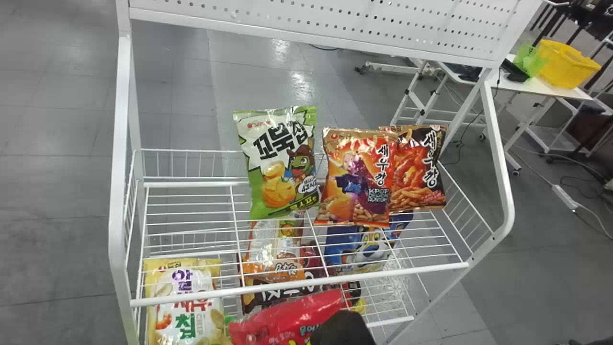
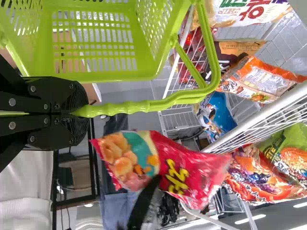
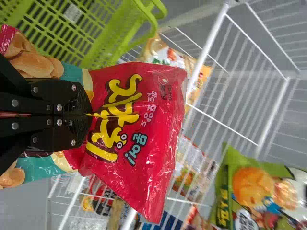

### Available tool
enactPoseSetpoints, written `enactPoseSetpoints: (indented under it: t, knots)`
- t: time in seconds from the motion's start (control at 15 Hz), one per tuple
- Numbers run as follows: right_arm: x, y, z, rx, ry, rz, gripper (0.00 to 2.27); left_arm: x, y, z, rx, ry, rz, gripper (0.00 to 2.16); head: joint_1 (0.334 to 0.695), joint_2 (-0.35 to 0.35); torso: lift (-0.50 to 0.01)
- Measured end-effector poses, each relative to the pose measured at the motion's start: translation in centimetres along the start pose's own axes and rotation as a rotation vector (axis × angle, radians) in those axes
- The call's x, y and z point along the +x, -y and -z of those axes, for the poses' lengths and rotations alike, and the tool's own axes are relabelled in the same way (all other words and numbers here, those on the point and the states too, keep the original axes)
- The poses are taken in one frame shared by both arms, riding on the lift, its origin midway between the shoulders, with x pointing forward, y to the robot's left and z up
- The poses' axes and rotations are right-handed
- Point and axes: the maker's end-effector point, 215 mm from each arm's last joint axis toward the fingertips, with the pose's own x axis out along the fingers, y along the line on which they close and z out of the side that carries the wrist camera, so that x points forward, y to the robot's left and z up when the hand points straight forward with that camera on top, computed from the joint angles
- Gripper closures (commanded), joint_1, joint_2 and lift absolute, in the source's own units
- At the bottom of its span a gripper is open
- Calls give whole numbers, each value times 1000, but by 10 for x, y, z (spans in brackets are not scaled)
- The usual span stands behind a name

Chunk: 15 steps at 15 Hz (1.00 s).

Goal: Hold basket handle with left hand then pick Jagalchi snack with right hand and place into basket

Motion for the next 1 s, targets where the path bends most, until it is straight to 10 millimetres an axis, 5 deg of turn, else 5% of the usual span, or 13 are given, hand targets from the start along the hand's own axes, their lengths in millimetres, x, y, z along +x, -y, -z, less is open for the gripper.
enactPoseSetpoints:
  t: [0.33,1.0]
  knots:
    - [42,-44,40,-80,-116,-59,2003,2,-1,-2,-1,-2,5,1868,695,-319,-10]
    - [105,-140,35,-60,-135,-277,2003,3,-2,-5,2,0,8,1868,695,-11,-10]
